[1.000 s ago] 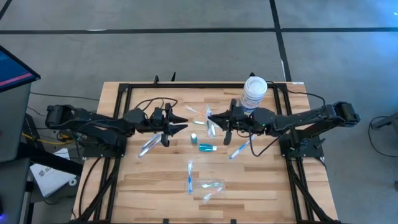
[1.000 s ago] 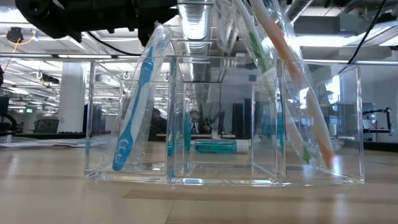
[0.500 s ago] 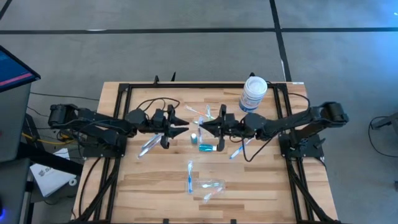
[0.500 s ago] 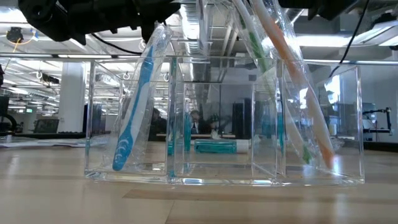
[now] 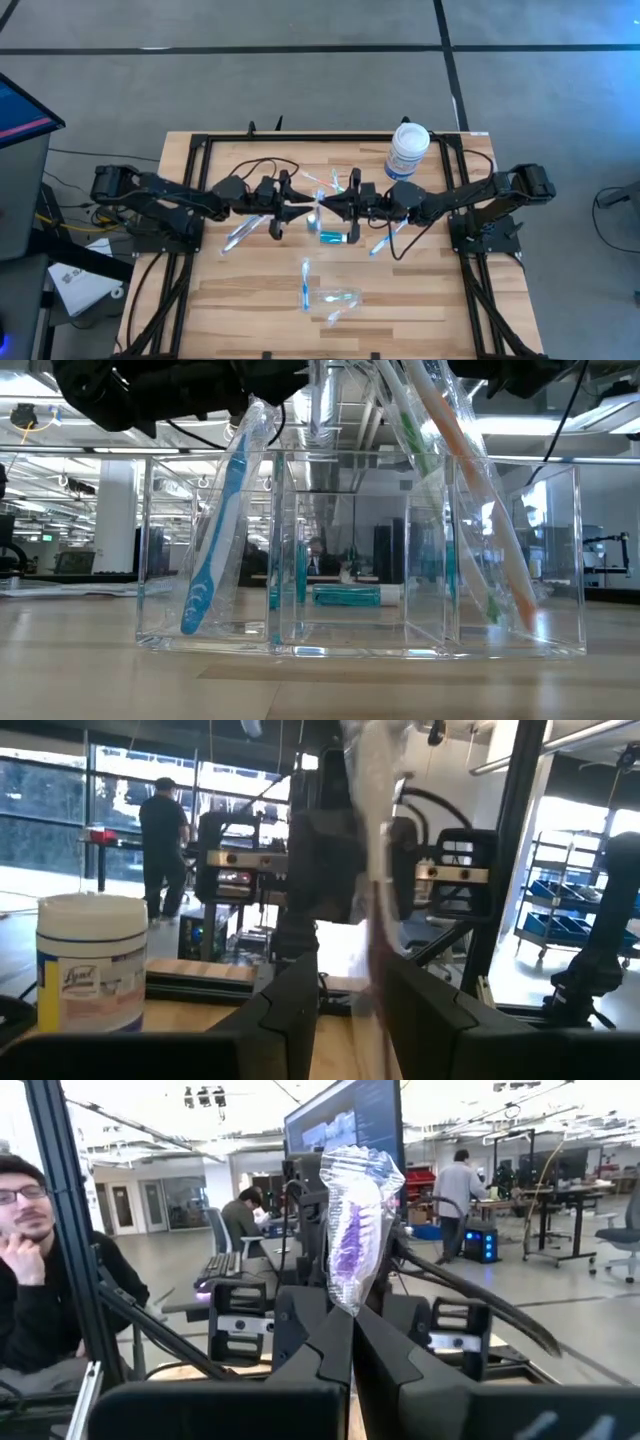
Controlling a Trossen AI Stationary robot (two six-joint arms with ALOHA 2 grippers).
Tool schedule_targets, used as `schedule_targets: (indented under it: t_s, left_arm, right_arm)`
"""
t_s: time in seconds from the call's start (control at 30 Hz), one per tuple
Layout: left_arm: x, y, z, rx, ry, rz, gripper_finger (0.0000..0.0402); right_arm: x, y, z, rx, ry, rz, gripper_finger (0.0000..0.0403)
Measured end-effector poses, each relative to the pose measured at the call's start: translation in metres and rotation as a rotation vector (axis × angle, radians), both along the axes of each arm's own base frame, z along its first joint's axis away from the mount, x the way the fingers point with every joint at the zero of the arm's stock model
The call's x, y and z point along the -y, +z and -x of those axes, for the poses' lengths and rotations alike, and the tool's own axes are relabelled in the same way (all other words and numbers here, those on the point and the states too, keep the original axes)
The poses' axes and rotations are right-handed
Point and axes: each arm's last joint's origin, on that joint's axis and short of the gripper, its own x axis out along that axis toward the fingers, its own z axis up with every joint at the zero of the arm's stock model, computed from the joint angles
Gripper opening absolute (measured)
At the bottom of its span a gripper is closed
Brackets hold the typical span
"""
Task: Pick & Place toothbrushing station
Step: Put the purple toothbrush into the transparent organizer
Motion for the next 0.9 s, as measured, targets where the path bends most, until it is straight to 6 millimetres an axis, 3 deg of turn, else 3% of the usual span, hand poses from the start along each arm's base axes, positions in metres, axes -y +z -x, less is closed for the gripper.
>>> schedule_targets:
  t_s: [0.23,0.9]
  left_arm:
    - [0.0011,-0.0008,-0.0103,-0.005,-0.064,0.009,0.0104]
    - [0.0010,0.0005,-0.0102,0.004,-0.089,0.012,0.0104]
  right_arm:
    - [-0.0003,-0.0013,-0.0002,-0.014,0.000,0.008,0.0000]
    - [-0.0030,0.0016,0.0015,-0.009,0.026,0.039,0.0000]
